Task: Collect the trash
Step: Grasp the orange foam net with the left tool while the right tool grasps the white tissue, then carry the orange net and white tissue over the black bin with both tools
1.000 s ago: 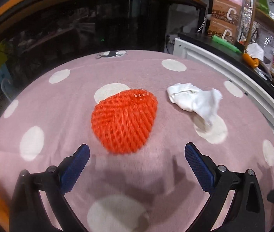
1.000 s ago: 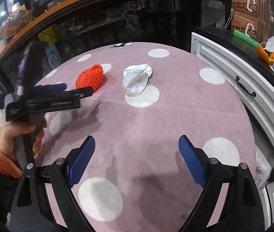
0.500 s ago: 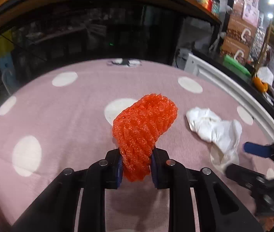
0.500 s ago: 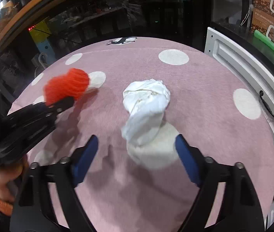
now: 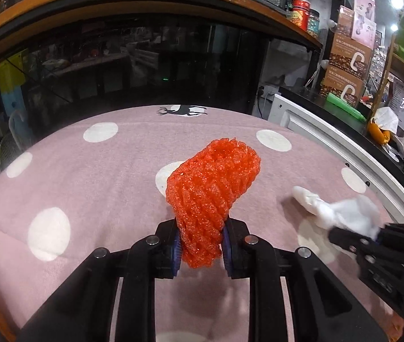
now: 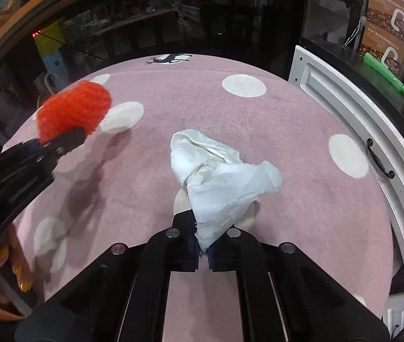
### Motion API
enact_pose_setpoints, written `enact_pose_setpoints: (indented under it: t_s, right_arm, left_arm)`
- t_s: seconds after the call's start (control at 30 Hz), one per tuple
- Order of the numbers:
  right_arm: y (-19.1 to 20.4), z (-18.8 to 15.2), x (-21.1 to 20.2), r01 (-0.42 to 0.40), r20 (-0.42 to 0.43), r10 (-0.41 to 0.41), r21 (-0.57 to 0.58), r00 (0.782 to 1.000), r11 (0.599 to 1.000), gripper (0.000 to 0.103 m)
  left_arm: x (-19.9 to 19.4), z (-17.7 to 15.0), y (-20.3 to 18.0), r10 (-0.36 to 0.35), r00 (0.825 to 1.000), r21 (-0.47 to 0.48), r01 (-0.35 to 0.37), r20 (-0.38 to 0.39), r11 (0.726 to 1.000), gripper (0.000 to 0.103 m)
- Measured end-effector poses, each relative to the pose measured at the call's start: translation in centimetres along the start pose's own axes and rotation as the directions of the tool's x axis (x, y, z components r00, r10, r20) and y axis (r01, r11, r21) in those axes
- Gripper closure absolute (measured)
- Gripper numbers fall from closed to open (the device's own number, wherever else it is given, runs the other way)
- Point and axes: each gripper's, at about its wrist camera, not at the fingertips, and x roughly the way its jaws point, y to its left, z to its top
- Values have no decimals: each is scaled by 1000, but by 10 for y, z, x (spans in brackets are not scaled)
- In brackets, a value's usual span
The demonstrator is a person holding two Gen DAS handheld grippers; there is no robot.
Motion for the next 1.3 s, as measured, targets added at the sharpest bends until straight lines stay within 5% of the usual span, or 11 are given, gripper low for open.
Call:
enact_pose_setpoints:
  t_s: [0.33, 0.73, 1.3]
  right_arm:
    - [-3, -70, -91, -50, 84, 49, 11, 995, 999, 99]
    - [-13, -165, -179, -50, 171, 44, 31, 984, 998, 99]
    - [-62, -271, -230, 0, 181, -29, 160, 983, 987, 99]
  left_arm:
    - [-69, -32, -32, -15, 999, 89, 12, 36, 996, 81]
    - [-153, -95, -71, -130, 990, 142, 121, 59, 982, 81]
    - [-220, -165, -146, -314, 947, 234, 292, 64, 927, 80]
